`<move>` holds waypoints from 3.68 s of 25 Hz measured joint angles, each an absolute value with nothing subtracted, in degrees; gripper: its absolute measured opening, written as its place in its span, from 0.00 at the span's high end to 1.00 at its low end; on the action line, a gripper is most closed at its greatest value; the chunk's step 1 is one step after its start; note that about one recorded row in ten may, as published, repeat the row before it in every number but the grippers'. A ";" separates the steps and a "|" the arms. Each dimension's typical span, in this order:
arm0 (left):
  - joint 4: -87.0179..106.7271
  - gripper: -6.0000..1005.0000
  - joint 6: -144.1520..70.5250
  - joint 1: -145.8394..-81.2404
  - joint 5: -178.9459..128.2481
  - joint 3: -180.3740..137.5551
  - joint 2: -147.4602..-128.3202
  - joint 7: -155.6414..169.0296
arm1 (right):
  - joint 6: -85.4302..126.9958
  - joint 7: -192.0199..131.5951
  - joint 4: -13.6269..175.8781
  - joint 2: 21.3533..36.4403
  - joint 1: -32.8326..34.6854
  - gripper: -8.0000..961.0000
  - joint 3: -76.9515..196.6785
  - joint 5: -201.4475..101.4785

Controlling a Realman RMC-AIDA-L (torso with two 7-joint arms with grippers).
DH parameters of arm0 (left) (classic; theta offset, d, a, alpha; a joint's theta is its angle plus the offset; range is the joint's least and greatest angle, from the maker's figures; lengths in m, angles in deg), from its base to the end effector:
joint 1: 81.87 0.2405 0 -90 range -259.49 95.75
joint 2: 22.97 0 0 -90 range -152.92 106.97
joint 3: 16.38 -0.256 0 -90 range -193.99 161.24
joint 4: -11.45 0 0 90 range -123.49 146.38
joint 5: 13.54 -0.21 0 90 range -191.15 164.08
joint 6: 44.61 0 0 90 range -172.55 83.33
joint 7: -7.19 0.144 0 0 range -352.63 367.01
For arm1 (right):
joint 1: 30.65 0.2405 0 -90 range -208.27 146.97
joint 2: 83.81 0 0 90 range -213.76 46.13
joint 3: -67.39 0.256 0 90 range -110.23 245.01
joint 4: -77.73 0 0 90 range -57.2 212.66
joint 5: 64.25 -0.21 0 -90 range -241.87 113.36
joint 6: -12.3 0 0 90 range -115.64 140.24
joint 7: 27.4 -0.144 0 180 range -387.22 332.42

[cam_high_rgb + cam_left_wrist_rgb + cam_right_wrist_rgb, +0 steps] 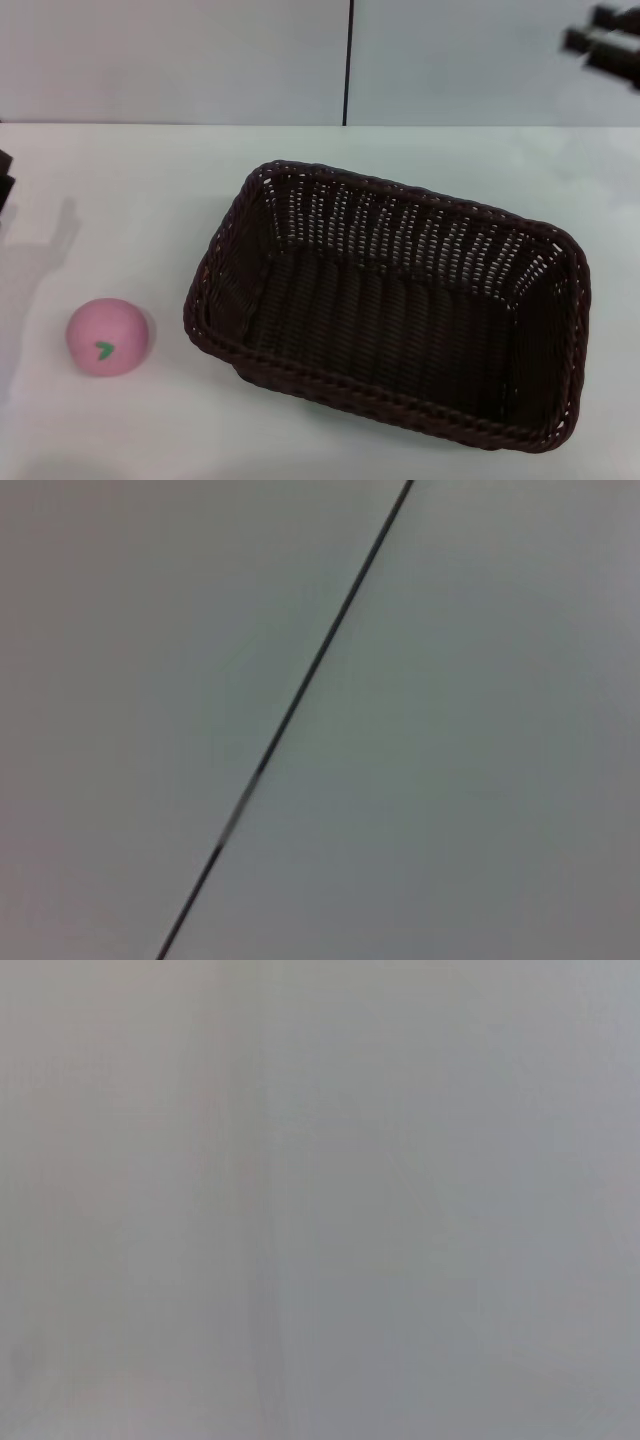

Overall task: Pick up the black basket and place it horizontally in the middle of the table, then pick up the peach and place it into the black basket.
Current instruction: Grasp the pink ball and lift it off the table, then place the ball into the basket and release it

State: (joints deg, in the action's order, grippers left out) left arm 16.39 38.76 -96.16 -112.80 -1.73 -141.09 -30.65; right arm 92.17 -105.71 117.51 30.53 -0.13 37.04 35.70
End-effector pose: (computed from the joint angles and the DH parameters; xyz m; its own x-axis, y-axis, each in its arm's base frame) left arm -0.3713 0.2466 0.0096 0.3168 -0.0635 0.9463 0.9409 -0.1048 -0.3220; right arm 0.2755 0.3796 0.0933 0.6975 -0.1506 -0.7006 -0.5889 -0.6775 -0.4407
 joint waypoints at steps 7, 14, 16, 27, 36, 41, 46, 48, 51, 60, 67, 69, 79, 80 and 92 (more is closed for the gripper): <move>-0.74 0.19 49.57 -92.63 -113.27 -18.77 -140.37 -46.51 | 88.84 -101.09 110.86 32.40 -8.01 0.42 46.05 22.31; -6.81 0.19 49.84 -90.09 -113.47 -35.26 -138.58 -48.42 | 86.77 -98.04 103.94 32.33 -9.32 0.42 51.67 20.32; -6.95 0.19 49.58 -89.47 -114.49 -35.81 -138.52 -48.00 | 85.57 -97.69 102.85 32.33 -9.12 0.42 51.66 20.30; -7.76 0.19 46.53 -89.14 -121.69 -36.13 -139.26 -45.56 | 84.70 -97.21 101.16 32.51 -8.07 0.42 49.84 20.75; -7.84 0.19 43.39 -89.84 -123.30 -36.52 -140.20 -44.06 | 84.53 -96.95 100.58 32.55 -8.17 0.42 48.69 20.84; -7.86 0.20 43.00 -90.15 -124.74 -36.63 -140.56 -43.46 | 84.48 -95.88 100.08 32.64 -8.46 0.42 49.17 20.83; -7.79 0.22 43.69 -90.24 -125.17 -36.68 -140.56 -43.36 | 83.48 -95.63 99.89 32.65 -8.53 0.42 49.28 20.78; -7.78 0.23 44.35 -90.19 -125.18 -36.93 -140.46 -43.36 | 83.31 -95.62 99.88 32.64 -8.58 0.42 49.29 20.78; -7.85 0.31 45.00 -90.07 -125.21 -37.73 -140.35 -43.37 | 83.24 -95.60 99.88 32.65 -8.60 0.42 49.29 20.78; -7.89 0.63 45.98 -90.25 -125.22 -38.56 -140.26 -43.78 | 83.14 -95.60 99.88 32.78 -8.69 0.42 49.29 20.71; -7.90 0.68 52.31 -90.35 -124.70 -27.07 -139.16 -45.64 | 83.14 -95.60 99.88 32.92 -8.68 0.42 49.03 20.53; -7.67 0.69 54.07 -90.85 -124.70 -23.43 -139.12 -46.42 | 83.14 -95.60 99.68 33.03 -8.68 0.42 48.99 20.49; -2.84 0.78 58.58 -101.55 -125.27 -21.81 -141.03 -48.55 | 83.13 -93.91 97.15 33.08 -8.33 0.42 49.30 20.37; -1.82 0.78 58.24 -102.79 -125.31 -22.67 -141.04 -48.29 | 83.14 -93.91 97.08 33.08 -8.32 0.42 49.29 20.37; 5.91 0.83 47.61 -110.91 -125.26 -32.48 -141.53 -44.42 | 83.06 -93.85 95.85 33.65 -8.61 0.42 48.85 20.52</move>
